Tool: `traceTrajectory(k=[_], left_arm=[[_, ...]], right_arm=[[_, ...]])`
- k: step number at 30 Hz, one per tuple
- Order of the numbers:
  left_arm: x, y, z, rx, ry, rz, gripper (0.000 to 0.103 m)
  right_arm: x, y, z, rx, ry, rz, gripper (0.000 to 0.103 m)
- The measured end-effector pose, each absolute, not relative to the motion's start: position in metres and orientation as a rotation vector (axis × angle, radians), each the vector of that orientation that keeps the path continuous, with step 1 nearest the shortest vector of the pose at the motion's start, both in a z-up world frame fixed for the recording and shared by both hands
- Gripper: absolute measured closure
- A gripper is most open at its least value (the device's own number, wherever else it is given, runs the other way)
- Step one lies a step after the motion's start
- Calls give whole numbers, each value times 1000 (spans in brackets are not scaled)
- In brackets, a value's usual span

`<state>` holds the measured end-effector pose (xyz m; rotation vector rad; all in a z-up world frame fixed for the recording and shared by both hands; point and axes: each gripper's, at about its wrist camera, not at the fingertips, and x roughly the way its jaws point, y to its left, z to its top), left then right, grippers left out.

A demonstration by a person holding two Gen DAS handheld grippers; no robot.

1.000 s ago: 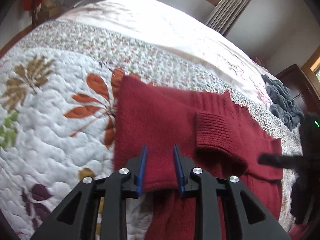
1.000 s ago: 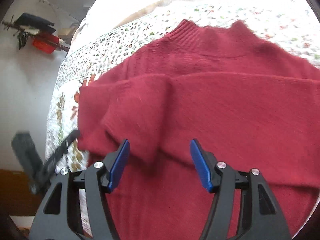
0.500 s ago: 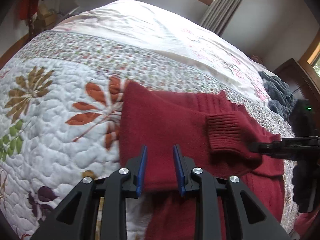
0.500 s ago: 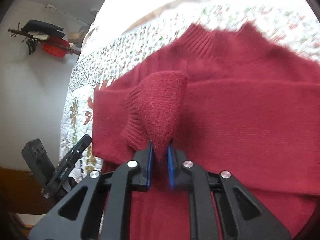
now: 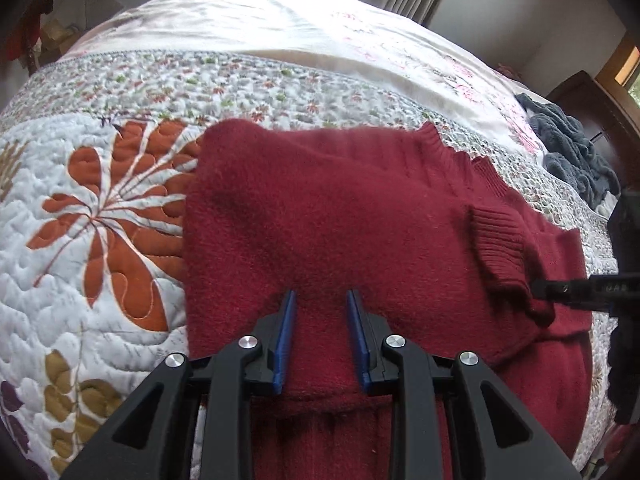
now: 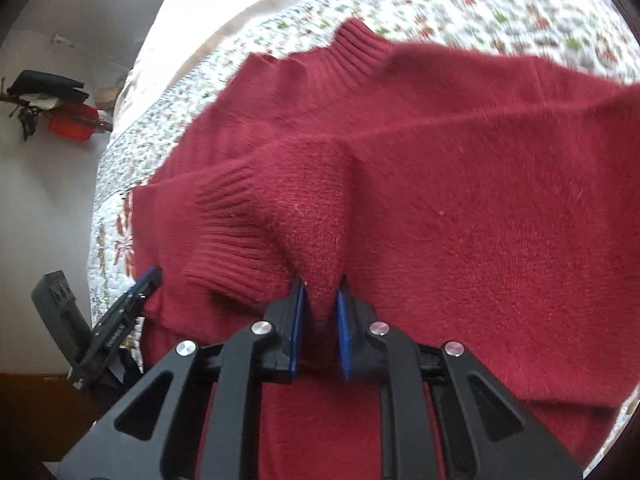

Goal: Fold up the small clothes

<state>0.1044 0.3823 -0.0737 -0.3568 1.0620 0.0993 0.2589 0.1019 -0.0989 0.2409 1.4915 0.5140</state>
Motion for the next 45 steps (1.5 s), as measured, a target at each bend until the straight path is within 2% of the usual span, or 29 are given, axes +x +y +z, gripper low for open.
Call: traceTrajectory(k=[7,9,10,13,16,19,22,24,26,28,30,32,41,45], left_arm=[[105,381,-79,-333,1066,98,77],[106,383,-77,-348,1071,101,77],[106,383,-74,-353,1073,102,78],[105,380,-58,-350,1050,94,78],[109,370,-42,-349,1016,60,77],[124,361,-48,-345,1054,53,77],[137,358,-65,-340,1105,66,77],[139,357,-72,-329,1110,68,76],[138,359,-76,-336,1114,63,75],[137,363,-79,-358,1113,53,74],[136,364,-82,-371,1110,47,74],[134,365,-82,-360,1108,48,74],[135,361,-82,-335,1101,58,74],[135,359,-81,-322,1103,68,74]], right_arm=[[259,102,-104,247,1501,512,88],[257,104,-89,176,1480,491,74],[254,106,-79,131,1456,474,71],[244,116,-43,15,1354,512,70],[236,139,-30,-42,1339,592,70],[229,168,-40,-125,1352,642,69],[226,188,-55,-189,1364,648,65],[225,196,-64,-235,1357,637,58],[225,204,-70,-261,1346,618,58],[230,203,-74,-249,1343,604,63],[235,196,-74,-228,1338,579,89],[238,181,-72,-151,1345,586,93],[240,58,-40,213,1305,484,95],[235,0,-52,332,1348,426,91]])
